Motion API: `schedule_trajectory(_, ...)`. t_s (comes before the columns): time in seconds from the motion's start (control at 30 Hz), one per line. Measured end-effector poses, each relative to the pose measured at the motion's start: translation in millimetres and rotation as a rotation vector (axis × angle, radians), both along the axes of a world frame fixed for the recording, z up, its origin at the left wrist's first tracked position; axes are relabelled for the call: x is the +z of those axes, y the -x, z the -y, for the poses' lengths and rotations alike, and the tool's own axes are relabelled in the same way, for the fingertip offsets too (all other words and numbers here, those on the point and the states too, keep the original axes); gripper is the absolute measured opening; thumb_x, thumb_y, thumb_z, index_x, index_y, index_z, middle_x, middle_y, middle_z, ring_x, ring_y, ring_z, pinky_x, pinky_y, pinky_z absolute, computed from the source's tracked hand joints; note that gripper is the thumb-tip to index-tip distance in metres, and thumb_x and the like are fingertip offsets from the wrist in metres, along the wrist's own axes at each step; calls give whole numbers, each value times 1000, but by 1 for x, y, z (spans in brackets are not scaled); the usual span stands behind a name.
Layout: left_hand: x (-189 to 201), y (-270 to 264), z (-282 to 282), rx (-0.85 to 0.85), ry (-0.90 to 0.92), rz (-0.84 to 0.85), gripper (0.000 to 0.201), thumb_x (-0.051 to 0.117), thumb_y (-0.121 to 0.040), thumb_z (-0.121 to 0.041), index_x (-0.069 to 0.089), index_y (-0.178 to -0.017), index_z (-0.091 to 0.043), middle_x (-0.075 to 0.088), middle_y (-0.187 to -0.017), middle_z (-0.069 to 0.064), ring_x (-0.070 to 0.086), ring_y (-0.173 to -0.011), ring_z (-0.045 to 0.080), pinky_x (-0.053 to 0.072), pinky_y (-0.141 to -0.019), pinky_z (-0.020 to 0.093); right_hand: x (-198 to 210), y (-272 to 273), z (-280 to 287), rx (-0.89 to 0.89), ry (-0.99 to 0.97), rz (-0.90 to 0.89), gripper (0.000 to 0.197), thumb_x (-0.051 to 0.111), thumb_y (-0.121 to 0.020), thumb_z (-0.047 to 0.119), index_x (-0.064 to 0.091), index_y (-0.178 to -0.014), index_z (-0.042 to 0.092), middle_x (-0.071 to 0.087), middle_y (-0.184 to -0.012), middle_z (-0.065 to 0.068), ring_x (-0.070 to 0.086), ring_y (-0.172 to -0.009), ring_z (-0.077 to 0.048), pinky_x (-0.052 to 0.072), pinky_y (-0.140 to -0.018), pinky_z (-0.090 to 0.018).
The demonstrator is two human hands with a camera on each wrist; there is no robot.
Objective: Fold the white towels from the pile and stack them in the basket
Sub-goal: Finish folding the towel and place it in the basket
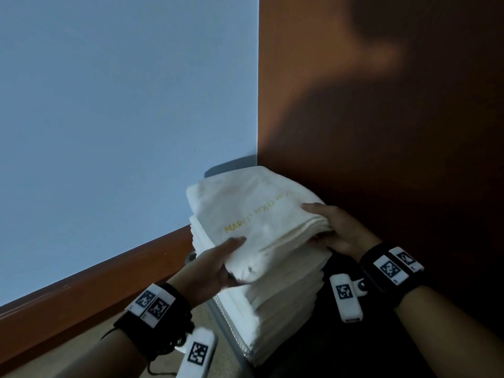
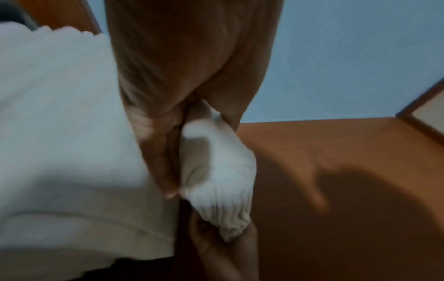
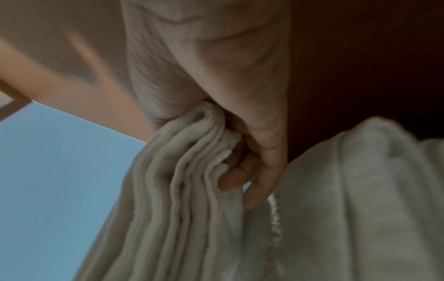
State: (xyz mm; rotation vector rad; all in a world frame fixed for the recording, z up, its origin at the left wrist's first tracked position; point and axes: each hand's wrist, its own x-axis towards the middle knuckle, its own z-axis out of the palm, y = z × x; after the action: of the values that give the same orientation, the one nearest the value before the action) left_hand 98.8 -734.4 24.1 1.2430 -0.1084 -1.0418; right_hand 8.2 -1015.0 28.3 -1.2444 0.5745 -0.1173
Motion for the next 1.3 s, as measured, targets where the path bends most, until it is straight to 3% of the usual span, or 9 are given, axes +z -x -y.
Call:
schedule_trajectory(0.13, -12, 9, -3, -164, -274, 34, 24, 70, -97, -27, 58, -109, -10, 74, -95, 26, 72, -83, 37, 50, -106, 61, -28, 23, 3, -72, 135, -142, 64, 92, -65, 35, 72, -118, 5, 77, -115, -15, 74, -105, -31, 61, -86, -44)
schedule_trajectory(0.23, -11, -21, 0, -124, -323, 87, 49, 72, -90, -50, 56, -106, -7, 67, -102, 23, 69, -92, 36, 61, -88, 53, -35, 31, 3, -178, 30, -76, 37, 84, -82, 31, 76, -110, 8, 76, -108, -11, 71, -98, -25, 57, -83, -39)
schedule_trajectory(0.33, -11, -83, 5, 16, -352, 191, 64, 72, -83, -63, 65, -114, -8, 71, -84, 12, 69, -70, 25, 60, -78, 42, -34, 36, 0, -196, -5, -82, 28, 77, -89, 35, 77, -107, 13, 75, -99, -5, 68, -95, -20, 56, -71, -32)
schedule_trajectory(0.53, -24, -175, 21, 344, -215, 174, 65, 79, -84, -58, 62, -130, -15, 74, -116, 9, 72, -106, 30, 58, -92, 47, -35, 34, -12, -264, 75, -107, 41, 82, -87, 30, 69, -119, 8, 75, -114, -9, 70, -106, -24, 60, -79, -38)
schedule_trajectory(0.8, -27, -177, 33, 543, -131, 391, 29, 64, -97, -19, 61, -121, -4, 68, -111, 17, 66, -93, 31, 54, -79, 43, -31, 24, -6, -441, 314, -8, 40, 83, -85, 21, 59, -118, 21, 69, -117, -8, 71, -99, -26, 62, -76, -44)
schedule_trajectory(0.93, -49, -174, 19, 443, -299, 456, 66, 76, -79, -44, 57, -127, -3, 66, -127, 22, 69, -108, 39, 59, -91, 57, -43, 33, -12, -269, 712, -217, 55, 82, -72, 53, 56, -114, 28, 64, -121, -4, 66, -102, -21, 59, -87, -47)
schedule_trajectory(1.0, -43, -169, 18, 447, -403, 611, 68, 75, -86, -45, 50, -140, -11, 58, -140, 18, 63, -118, 36, 55, -100, 56, -40, 39, -18, -265, 1000, -240, 58, 79, -80, 54, 54, -125, 26, 52, -132, -2, 55, -117, -21, 51, -94, -42)
schedule_trajectory(1.17, -34, -151, 33, 235, -591, 1368, 64, 55, -100, -53, 40, -158, -30, 32, -167, 4, 24, -155, 27, 21, -124, 49, -26, 31, -55, -43, 1464, 158, 70, 56, -88, 72, 51, -148, 37, 32, -164, 0, 20, -156, -24, 20, -125, -43)
schedule_trajectory(1.3, -47, -145, 52, -129, -723, 1403, 73, 23, -90, -71, 41, -156, -43, 20, -172, -5, 5, -160, 21, 7, -126, 49, -61, 21, -89, 307, 1634, -1, 73, 39, -92, 75, 28, -159, 46, 15, -173, 2, -1, -161, -26, 6, -124, -64)
